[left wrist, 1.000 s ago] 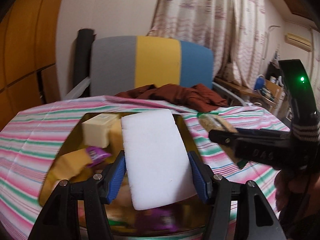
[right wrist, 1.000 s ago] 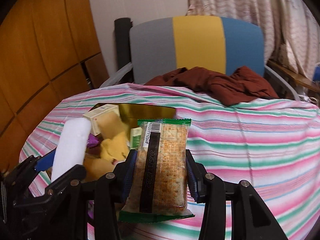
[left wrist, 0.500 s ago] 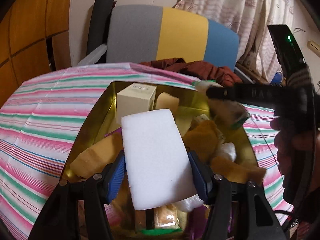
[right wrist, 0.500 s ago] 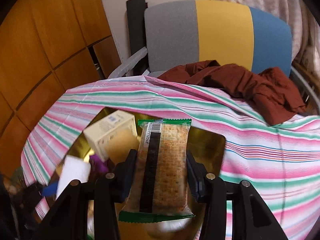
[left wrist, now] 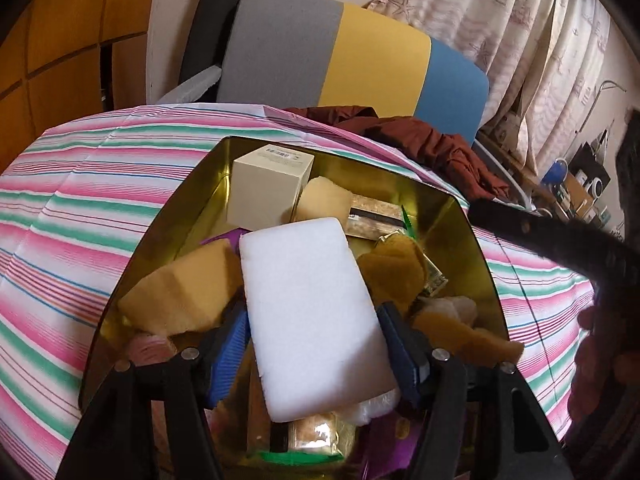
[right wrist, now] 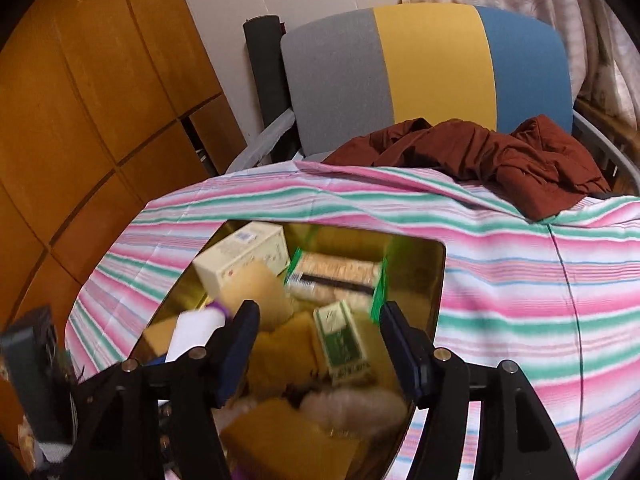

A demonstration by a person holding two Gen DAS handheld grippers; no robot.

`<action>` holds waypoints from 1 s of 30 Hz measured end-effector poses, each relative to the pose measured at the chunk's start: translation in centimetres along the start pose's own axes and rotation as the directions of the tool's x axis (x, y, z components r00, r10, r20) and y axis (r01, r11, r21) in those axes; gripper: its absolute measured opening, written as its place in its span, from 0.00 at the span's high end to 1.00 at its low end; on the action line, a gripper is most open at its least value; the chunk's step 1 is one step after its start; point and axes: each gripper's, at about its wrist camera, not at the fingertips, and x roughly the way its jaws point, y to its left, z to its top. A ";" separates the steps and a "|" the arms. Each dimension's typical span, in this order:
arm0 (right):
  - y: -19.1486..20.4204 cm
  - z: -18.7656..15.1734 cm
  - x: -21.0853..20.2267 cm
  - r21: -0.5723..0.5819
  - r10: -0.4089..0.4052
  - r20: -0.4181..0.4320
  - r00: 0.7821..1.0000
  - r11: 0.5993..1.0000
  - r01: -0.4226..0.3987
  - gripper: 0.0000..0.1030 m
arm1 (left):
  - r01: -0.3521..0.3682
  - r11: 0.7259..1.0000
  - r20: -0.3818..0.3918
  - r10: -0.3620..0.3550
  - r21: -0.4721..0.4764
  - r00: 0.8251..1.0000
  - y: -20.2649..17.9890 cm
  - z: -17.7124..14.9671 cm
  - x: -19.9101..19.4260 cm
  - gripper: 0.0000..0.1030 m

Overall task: Organize objects
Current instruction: 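Release the cracker packet and eraser sponge into the tray and withdraw both grippers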

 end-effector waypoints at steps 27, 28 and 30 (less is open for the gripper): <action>0.9 -3.1 -4.4 0.002 -0.076 0.033 0.997 0.997 0.076 0.15 | -0.240 0.968 0.194 0.222 0.077 0.956 -1.8 1.2 -6.9 0.21; 1.1 -3.2 -4.6 -0.004 -0.084 0.036 0.996 0.996 0.084 0.12 | -0.268 0.961 0.210 0.247 0.076 0.946 -1.9 1.1 -7.5 0.21; 1.5 -3.3 -4.7 -0.017 -0.084 0.040 0.996 0.996 0.085 0.10 | -0.336 0.940 0.244 0.312 0.059 0.918 -2.0 1.0 -8.4 0.21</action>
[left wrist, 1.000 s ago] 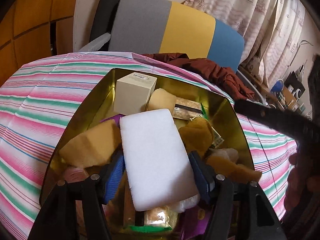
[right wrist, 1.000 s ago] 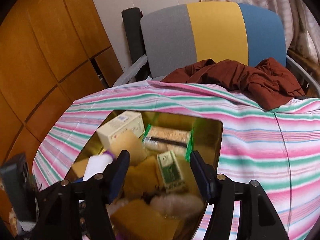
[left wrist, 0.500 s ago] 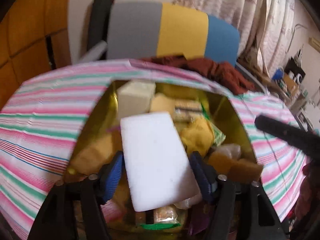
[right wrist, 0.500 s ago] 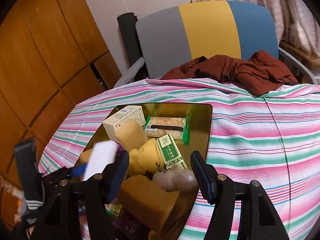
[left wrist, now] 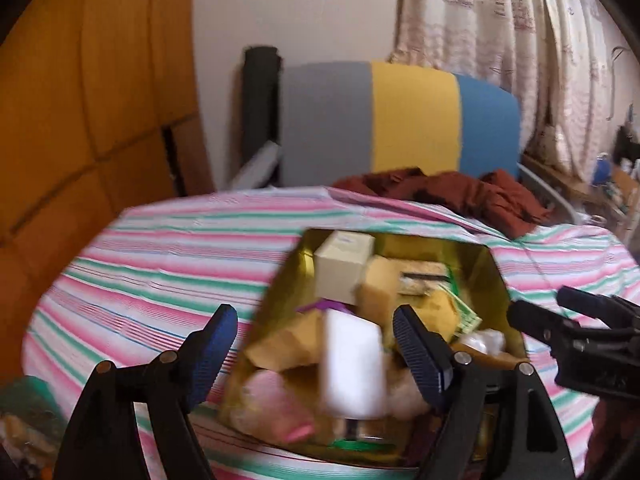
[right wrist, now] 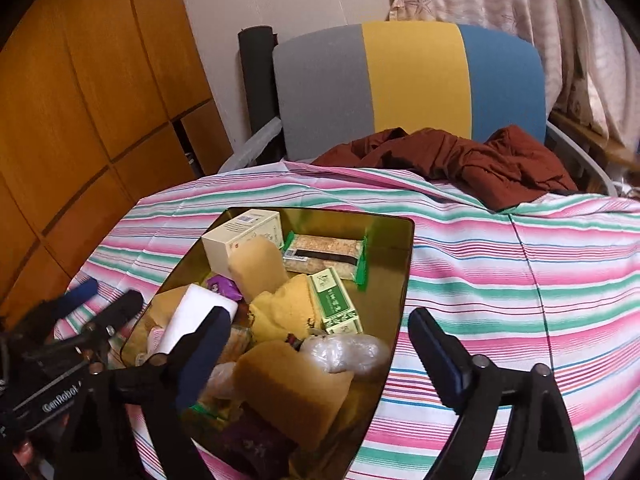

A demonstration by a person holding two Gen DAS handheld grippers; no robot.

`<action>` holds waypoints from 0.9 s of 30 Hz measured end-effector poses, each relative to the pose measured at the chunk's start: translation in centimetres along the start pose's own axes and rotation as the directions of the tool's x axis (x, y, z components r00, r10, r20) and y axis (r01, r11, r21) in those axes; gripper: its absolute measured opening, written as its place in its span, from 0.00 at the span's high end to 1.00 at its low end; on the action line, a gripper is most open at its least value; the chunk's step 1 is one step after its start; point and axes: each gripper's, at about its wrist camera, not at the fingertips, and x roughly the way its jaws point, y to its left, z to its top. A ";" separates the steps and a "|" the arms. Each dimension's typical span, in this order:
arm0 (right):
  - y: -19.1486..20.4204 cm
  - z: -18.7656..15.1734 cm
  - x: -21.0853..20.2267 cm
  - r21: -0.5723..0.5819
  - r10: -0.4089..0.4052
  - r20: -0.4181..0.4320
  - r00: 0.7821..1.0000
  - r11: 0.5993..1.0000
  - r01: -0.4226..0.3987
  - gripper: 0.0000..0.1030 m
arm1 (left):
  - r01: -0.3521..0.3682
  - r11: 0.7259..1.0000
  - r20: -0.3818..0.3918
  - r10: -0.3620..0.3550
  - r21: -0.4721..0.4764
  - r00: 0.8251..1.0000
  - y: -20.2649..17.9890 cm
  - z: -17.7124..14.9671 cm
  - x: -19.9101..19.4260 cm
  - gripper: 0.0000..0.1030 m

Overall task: Organize objects
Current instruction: 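Release the cracker packet and eraser sponge into the tray and withdraw both grippers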

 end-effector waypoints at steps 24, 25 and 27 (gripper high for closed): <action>3.2 -1.0 0.2 -0.072 -0.127 -0.056 0.990 0.990 0.123 0.00 | -0.039 0.996 -0.127 0.029 -0.079 0.992 1.2 -1.5 -0.5 0.25; 3.3 -1.0 0.3 -0.071 -0.131 -0.056 0.990 0.989 0.126 0.00 | -0.038 0.996 -0.125 0.028 -0.080 0.992 1.2 -1.5 -0.5 0.28; 3.3 -1.0 0.3 -0.072 -0.136 -0.055 0.989 0.989 0.131 0.00 | -0.036 0.996 -0.134 0.024 -0.084 0.991 1.2 -1.5 -0.4 0.32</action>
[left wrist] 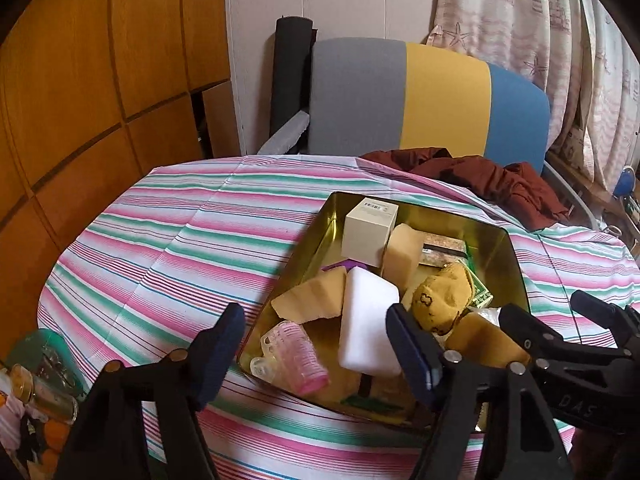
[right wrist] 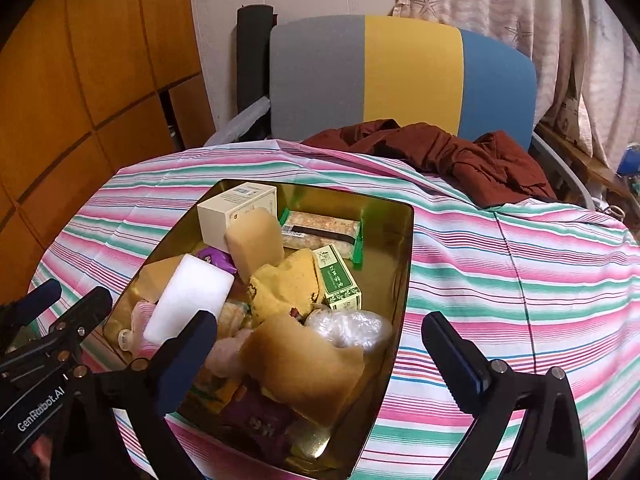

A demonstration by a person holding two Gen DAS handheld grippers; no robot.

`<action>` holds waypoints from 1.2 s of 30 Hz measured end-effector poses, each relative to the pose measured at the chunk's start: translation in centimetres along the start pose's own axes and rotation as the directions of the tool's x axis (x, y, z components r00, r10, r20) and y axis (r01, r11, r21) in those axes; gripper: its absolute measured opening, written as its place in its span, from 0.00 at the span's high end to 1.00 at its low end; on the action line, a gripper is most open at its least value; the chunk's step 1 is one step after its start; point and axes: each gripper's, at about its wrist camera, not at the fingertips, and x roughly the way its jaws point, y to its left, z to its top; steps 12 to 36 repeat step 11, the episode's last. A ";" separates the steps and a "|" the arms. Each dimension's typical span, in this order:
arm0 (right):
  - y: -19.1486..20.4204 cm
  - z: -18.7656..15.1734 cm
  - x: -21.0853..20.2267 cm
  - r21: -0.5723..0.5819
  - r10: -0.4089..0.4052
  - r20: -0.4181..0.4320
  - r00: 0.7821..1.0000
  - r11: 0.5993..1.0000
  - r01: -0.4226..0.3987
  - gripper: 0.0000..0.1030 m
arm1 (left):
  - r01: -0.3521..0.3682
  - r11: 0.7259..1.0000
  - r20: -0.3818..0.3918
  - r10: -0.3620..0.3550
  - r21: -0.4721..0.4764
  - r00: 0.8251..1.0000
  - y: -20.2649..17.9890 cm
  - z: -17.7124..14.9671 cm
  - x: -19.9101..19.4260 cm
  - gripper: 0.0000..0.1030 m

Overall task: Organize objects
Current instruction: 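Release the cracker packet and eraser sponge into the tray and withdraw both grippers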

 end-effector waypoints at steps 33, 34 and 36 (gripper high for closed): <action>-0.3 -0.2 0.3 0.013 0.002 -0.010 1.000 1.000 -0.002 0.00 | -0.032 0.999 -0.014 0.032 -0.006 0.999 0.0 -0.3 0.4 0.42; -0.3 -0.2 0.3 0.013 0.002 -0.010 1.000 1.000 -0.002 0.00 | -0.032 0.999 -0.014 0.032 -0.006 0.999 0.0 -0.3 0.4 0.42; -0.3 -0.2 0.3 0.013 0.002 -0.010 1.000 1.000 -0.002 0.00 | -0.032 0.999 -0.014 0.032 -0.006 0.999 0.0 -0.3 0.4 0.42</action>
